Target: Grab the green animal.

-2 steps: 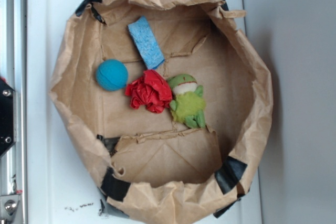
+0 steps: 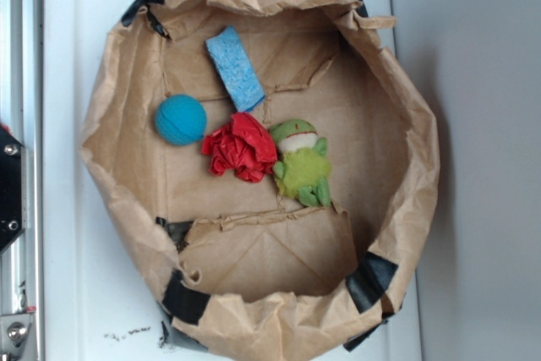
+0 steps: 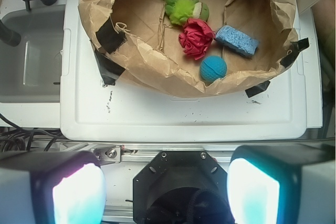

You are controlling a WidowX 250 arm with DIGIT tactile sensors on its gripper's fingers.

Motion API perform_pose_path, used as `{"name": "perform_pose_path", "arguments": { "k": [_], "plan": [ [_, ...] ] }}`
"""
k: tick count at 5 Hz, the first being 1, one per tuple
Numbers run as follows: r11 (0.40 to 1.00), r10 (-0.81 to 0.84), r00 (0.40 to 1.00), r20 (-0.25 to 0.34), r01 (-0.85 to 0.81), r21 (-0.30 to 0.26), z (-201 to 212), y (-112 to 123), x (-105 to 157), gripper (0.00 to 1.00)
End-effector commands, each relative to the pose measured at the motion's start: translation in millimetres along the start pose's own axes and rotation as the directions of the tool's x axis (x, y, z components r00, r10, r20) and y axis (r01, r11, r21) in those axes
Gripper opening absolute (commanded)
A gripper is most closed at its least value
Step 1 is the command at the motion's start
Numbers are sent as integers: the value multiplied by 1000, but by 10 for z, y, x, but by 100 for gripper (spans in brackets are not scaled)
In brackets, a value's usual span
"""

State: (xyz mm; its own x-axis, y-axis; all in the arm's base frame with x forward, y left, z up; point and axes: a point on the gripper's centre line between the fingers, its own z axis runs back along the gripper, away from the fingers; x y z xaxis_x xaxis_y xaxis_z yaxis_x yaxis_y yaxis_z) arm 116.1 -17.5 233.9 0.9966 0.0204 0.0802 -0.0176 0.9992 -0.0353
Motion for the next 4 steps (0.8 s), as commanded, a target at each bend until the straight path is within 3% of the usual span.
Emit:
{"name": "perform_pose_path", "arguments": {
  "k": [1,3,4],
  "plan": [
    [997,-68,998,-6,68,-21,-17,90,489,100],
    [997,-68,998,-6,68,-21,-17,90,489,100],
    [946,-264,964,-16,256,-197,-270,213,956,100]
  ]
}}
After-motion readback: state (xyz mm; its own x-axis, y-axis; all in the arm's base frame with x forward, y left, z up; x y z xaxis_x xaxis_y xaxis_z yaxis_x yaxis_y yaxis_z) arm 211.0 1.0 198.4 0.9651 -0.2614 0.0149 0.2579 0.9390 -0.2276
